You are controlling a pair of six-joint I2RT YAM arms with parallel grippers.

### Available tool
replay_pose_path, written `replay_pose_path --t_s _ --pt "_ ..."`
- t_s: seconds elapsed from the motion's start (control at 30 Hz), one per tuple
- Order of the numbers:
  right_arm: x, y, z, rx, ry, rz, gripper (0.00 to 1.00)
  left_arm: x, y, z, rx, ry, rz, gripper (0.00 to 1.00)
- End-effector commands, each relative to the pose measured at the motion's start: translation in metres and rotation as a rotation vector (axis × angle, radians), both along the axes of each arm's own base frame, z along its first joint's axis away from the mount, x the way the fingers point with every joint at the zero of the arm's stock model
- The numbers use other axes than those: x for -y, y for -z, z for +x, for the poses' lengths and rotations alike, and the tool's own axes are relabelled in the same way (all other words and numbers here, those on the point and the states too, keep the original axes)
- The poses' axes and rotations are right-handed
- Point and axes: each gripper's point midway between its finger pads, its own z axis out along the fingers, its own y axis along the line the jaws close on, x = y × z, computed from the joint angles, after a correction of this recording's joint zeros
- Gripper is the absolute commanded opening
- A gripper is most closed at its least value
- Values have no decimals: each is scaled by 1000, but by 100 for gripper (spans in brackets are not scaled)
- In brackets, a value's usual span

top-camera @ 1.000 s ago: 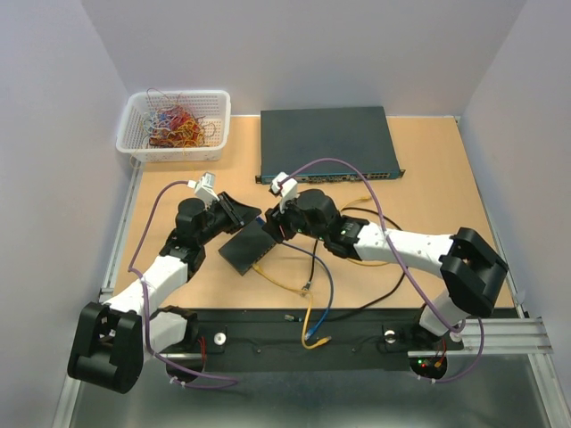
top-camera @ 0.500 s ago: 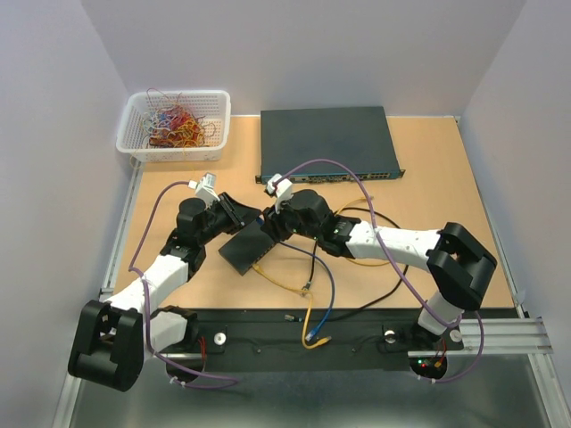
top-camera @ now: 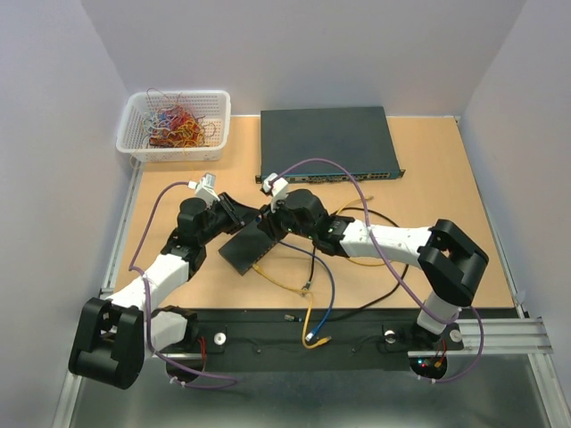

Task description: Insert the plug into the switch port

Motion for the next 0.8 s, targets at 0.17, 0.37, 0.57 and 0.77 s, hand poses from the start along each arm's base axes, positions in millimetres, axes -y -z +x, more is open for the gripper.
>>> replay_pose_path --t_s 0.17,0.37,0.57,0.77 --pt "-8 -28 14 59 59 78 23 5 -17 6 59 18 -7 0" --pt "1 -35 12 76 91 130 3 4 -18 5 71 21 4 12" --pt "7 -24 5 43 95 123 0 -1 -8 8 62 6 51 57" --pt "26 -1 -8 -17 115 86 0 -18 5 19 43 -48 116 65"
